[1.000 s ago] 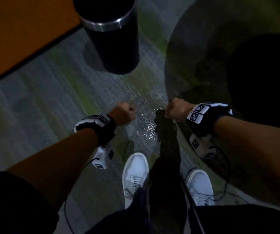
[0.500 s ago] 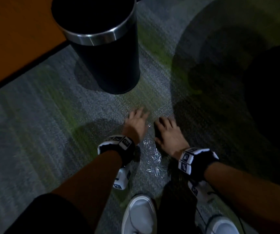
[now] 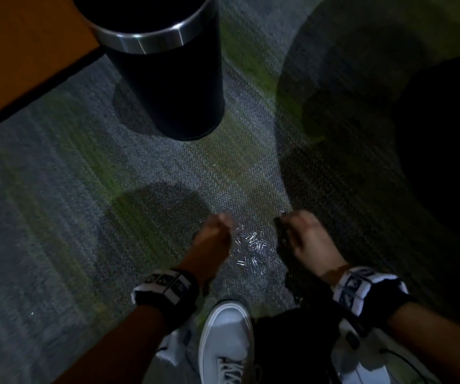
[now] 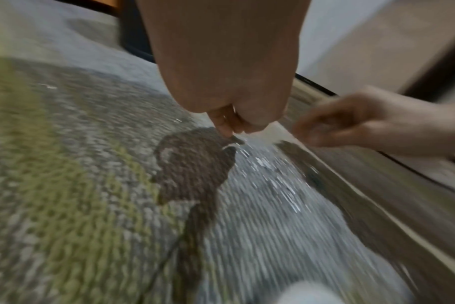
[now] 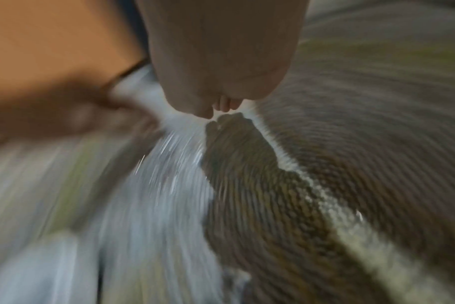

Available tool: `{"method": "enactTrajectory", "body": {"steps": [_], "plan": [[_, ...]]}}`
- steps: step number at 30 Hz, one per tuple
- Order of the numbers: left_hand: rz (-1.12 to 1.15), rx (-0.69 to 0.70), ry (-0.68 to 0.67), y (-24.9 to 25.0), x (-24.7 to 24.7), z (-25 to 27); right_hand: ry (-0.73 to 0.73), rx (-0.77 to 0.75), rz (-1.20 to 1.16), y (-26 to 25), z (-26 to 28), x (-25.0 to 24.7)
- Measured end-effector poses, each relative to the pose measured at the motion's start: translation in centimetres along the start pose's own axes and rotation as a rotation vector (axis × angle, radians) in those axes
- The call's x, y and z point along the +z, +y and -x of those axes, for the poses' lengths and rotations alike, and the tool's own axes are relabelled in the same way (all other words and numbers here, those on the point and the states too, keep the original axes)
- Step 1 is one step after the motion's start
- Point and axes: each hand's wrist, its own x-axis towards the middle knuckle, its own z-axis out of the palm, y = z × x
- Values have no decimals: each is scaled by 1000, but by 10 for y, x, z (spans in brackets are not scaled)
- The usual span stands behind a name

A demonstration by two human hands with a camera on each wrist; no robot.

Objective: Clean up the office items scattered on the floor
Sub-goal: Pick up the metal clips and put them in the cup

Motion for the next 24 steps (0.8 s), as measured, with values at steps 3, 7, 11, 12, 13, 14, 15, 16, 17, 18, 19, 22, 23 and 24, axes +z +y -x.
{"method": "enactTrajectory", "body": {"steps": [3, 7, 11, 12, 13, 14, 15, 16, 17, 18, 19, 22, 23, 24], "plan": [[-164, 46, 72, -18, -22, -20, 102, 295, 100, 32, -1, -22], [-321, -200, 88, -33, -18, -12, 13, 532, 148, 44, 21, -26], [-345, -67, 78, -11, 17, 34, -14, 405, 155, 10, 47, 9], [-301, -4, 71, 0, 26, 41, -37, 351, 135, -3, 49, 18], [-223, -16, 3, 16, 32, 45, -51, 278, 125, -14, 48, 26], [-101, -55, -53, 27, 41, 48, -68, 199, 106, -23, 46, 33], [-27, -58, -87, 38, 48, 47, -90, 123, 74, -30, 42, 36], [27, -83, -64, 38, 53, 46, -109, 69, 39, -35, 38, 37], [110, -141, -58, 38, 58, 45, -115, 42, 9, -34, 34, 36], [149, -142, -45, 36, 57, 42, -88, 42, -14, -31, 31, 31], [127, -103, -12, 32, 53, 39, -38, 72, -32, -25, 28, 25], [20, -69, 61, 6, 27, 30, 81, 289, -61, 7, 25, 1], [-110, -74, 93, -7, 16, 27, 96, 358, -38, 16, 24, -6], [-222, -113, 120, -20, 6, 25, 95, 412, 7, 25, 24, -9]]}}
